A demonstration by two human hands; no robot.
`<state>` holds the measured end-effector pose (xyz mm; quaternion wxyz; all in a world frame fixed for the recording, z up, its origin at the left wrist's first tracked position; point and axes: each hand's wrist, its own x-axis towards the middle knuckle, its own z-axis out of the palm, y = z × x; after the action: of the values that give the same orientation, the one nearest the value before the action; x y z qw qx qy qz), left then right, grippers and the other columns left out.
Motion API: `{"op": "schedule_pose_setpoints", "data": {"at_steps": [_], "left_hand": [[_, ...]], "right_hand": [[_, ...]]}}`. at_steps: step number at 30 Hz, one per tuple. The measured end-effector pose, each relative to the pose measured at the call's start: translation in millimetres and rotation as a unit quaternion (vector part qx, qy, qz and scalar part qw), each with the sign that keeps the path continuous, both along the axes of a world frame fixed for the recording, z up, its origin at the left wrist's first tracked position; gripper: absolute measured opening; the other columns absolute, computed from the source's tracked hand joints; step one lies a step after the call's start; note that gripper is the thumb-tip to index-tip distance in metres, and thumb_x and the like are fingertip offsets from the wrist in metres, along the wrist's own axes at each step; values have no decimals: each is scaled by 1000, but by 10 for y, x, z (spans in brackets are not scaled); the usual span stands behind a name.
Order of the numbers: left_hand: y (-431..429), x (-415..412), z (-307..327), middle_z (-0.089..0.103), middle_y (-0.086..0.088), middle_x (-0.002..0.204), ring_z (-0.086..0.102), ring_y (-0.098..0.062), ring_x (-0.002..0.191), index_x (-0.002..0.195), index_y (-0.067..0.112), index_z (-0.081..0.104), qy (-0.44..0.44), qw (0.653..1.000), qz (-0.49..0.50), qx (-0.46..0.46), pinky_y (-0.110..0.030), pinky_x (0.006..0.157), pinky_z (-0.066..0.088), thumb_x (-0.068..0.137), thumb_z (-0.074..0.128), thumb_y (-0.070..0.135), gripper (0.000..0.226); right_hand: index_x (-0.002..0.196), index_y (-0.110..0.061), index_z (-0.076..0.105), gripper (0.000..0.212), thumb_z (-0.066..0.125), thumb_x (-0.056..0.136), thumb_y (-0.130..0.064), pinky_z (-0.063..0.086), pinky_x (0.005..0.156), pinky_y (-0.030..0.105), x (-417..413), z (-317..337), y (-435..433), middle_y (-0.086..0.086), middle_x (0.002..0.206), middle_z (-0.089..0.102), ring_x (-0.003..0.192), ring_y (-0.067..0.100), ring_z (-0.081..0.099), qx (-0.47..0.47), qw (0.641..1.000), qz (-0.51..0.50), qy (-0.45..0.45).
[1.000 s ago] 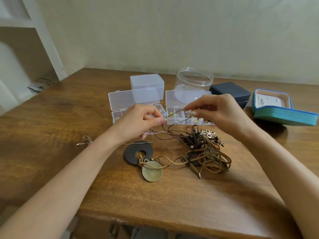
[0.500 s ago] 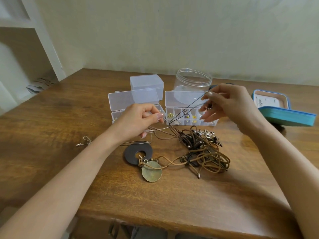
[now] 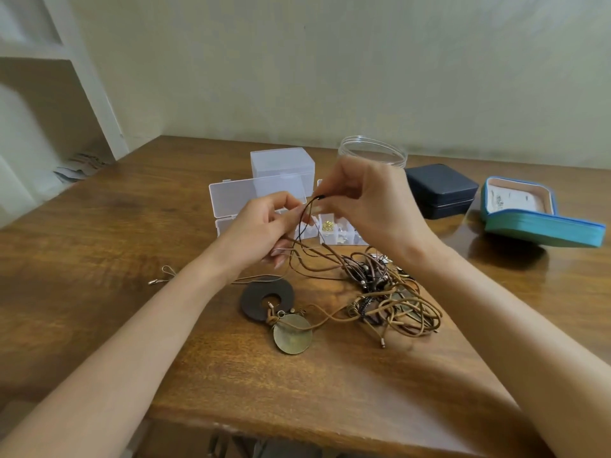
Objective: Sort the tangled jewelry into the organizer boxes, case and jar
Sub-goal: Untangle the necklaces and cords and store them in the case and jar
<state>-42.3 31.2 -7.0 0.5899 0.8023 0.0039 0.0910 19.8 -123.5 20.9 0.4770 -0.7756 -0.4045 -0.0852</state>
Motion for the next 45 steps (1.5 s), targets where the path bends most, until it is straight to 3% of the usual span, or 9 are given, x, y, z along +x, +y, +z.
{"op": "schedule_pose_setpoints", "data": {"at_steps": [9,13,19,22,24,30,36,40,45], "left_hand": [[5,12,-23,43,4,37,45,-9,33,91,15,55,-11,1000,22,15,-17,34,33,97,45,24,15],[-2,3,-16,46,3,38,46,-11,33,87,15,55,-38,998,27,45,-17,36,35,95,48,28,17],[-27,-35,8,48,4,40,47,-11,34,94,8,56,-86,993,12,75,-12,39,36,94,50,24,17],[-31,-52,16,49,5,40,46,-9,34,91,12,57,-98,993,4,70,-12,40,37,93,52,22,11],[-40,-63,20,50,5,40,46,-8,34,90,15,56,-103,992,-4,68,-13,41,39,92,52,23,9],[-21,-60,37,48,3,40,43,-12,32,91,13,58,-120,991,5,64,-18,39,39,85,53,33,21],[26,-47,17,47,1,39,40,-14,30,88,17,59,-123,987,37,93,-18,39,38,90,52,31,16],[50,-36,-9,47,3,40,39,-9,31,84,24,57,-109,984,58,129,-16,36,35,94,52,27,12],[69,-24,-22,50,5,38,43,-7,31,87,20,60,-94,977,80,171,-11,38,35,95,52,26,13]], "right_hand": [[80,-7,74,11,77,73,2,55,70,21,43,-70,55,-5,75,66,72,11,68,-50,998,9,-41],[72,-24,52,39,76,69,6,49,58,16,-14,-140,125,-4,67,63,59,2,59,-58,998,-22,-21],[102,-19,55,35,78,76,-26,39,52,11,90,-199,103,-6,71,57,58,0,50,-107,992,-64,5],[103,-20,59,19,68,86,-19,37,59,4,95,-248,58,-14,83,58,66,-9,51,-147,989,-12,-10],[99,-24,59,18,61,88,-10,41,61,7,105,-249,22,-18,82,61,67,0,55,-157,985,49,48],[98,-14,68,20,65,80,-20,50,64,21,230,-152,-202,17,91,63,67,10,58,-129,938,176,269],[85,-8,73,12,66,82,1,56,64,20,363,-164,-404,10,83,72,65,13,66,-122,971,62,194],[81,-9,73,15,69,83,-24,44,50,13,380,-74,-501,-5,55,63,50,4,53,-55,985,-28,161],[85,-5,69,24,66,86,-29,33,39,13,388,-10,-552,-4,44,54,37,6,41,24,978,-57,200]]}}
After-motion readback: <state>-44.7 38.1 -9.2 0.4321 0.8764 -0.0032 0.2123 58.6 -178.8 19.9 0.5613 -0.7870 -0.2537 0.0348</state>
